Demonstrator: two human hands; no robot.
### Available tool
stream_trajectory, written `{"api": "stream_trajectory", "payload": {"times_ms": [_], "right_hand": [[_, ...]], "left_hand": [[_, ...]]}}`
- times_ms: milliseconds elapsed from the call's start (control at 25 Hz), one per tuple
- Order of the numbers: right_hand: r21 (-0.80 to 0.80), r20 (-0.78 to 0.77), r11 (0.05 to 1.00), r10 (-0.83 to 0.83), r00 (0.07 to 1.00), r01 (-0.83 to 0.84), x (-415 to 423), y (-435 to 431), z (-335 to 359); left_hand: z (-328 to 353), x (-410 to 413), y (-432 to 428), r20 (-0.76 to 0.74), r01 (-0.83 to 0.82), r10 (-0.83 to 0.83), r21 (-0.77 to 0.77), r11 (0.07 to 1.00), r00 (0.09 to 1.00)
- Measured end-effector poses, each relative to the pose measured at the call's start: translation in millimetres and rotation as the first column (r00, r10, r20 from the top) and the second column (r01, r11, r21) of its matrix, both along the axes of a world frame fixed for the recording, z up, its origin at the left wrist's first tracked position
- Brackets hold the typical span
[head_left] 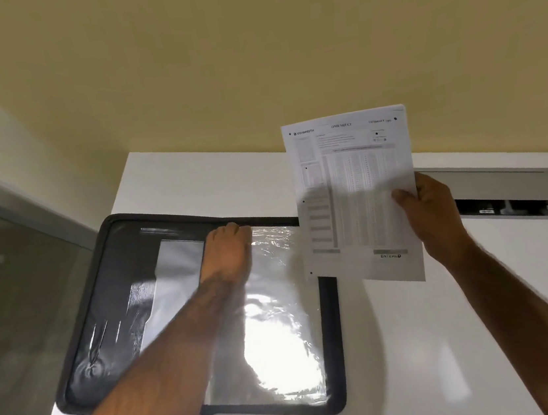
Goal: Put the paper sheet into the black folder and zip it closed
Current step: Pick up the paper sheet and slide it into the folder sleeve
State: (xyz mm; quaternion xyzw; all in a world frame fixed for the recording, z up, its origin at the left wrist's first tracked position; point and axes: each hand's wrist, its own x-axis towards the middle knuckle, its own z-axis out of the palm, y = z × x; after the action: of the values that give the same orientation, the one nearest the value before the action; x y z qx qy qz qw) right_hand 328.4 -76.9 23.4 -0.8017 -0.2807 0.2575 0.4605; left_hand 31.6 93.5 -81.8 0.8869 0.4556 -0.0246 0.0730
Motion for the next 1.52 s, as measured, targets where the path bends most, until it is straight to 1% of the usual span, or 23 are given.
{"api": "stream_trajectory", "payload": {"times_ms": [80,160,320,400,480,560,680,720,800,880,1000,1080,1200,1360,1520], "right_hand": [[-0.006,-0.002,1.0,0.001,1.0,-0.001,-0.3,8.8,-1.3],[-0.01,0.007,1.0,0.002,1.0,-0.002,-0.3,18.5,-1.7],[-0.006,0.055,1.0,-0.002,0.998,0.002,0.0,38.3,-1.0],[0.007,0.094,1.0,0.013,0.995,-0.014,-0.5,50.9,3.8],[0.0,0.167,0.998,0.056,0.984,-0.057,-1.7,68.1,11.7],[-0.005,0.21,0.996,0.093,0.973,-0.094,-5.6,89.9,21.8],[0.108,0.162,0.982,0.138,0.977,-0.157,-18.7,125.2,34.6],[0.131,0.171,0.972,0.174,0.97,-0.197,-25.2,137.0,36.7],[0.084,0.24,0.955,0.257,0.936,-0.284,-39.2,160.9,37.0],[-0.025,0.296,0.939,0.333,0.895,-0.342,-52.9,181.3,33.3],[-0.129,0.274,0.906,0.424,0.863,-0.404,-69.5,200.7,21.5],[-0.156,0.257,0.894,0.447,0.857,-0.42,-76.7,206.9,11.3],[-0.143,0.215,0.898,0.438,0.873,-0.416,-85.3,211.1,-2.3],[-0.121,0.121,0.917,0.394,0.911,-0.381,-91.5,211.2,-17.9],[-0.12,0.097,0.928,0.364,0.926,-0.352,-92.7,207.9,-28.7]], "left_hand": [[-6.0,3.5,6.8,-0.029,-0.019,0.02,0.036,0.999,0.999],[-8.7,7.4,15.3,-0.034,-0.023,0.024,0.022,0.999,0.999],[-9.6,5.7,23.5,0.018,0.03,-0.028,-0.073,0.997,0.999],[-8.4,2.1,21.9,0.036,0.05,-0.047,-0.075,0.996,0.998],[-6.4,-1.1,16.2,0.084,0.025,-0.018,-0.084,0.996,0.996],[-4.8,-3.8,7.0,0.136,-0.015,0.033,-0.133,0.991,0.99],[-2.5,-7.9,-3.9,0.186,-0.048,0.085,-0.196,0.979,0.979],[-1.0,-8.6,-5.3,0.198,-0.06,0.102,-0.208,0.976,0.975],[3.6,-8.6,-5.2,0.21,-0.083,0.13,-0.218,0.972,0.969],[10.3,-7.9,-3.3,0.221,-0.08,0.126,-0.209,0.975,0.967],[18.8,-6.3,1.4,0.232,-0.043,0.086,-0.188,0.981,0.969],[22.6,-2.9,3.6,0.205,-0.027,0.067,-0.192,0.981,0.976],[24.7,4.0,2.8,0.221,-0.017,0.068,-0.224,0.974,0.973],[31.5,16.7,-6.0,0.268,0.064,0.007,-0.256,0.965,0.963],[39.2,30.5,-22.6,0.348,0.121,-0.054,-0.171,0.978,0.936]]}}
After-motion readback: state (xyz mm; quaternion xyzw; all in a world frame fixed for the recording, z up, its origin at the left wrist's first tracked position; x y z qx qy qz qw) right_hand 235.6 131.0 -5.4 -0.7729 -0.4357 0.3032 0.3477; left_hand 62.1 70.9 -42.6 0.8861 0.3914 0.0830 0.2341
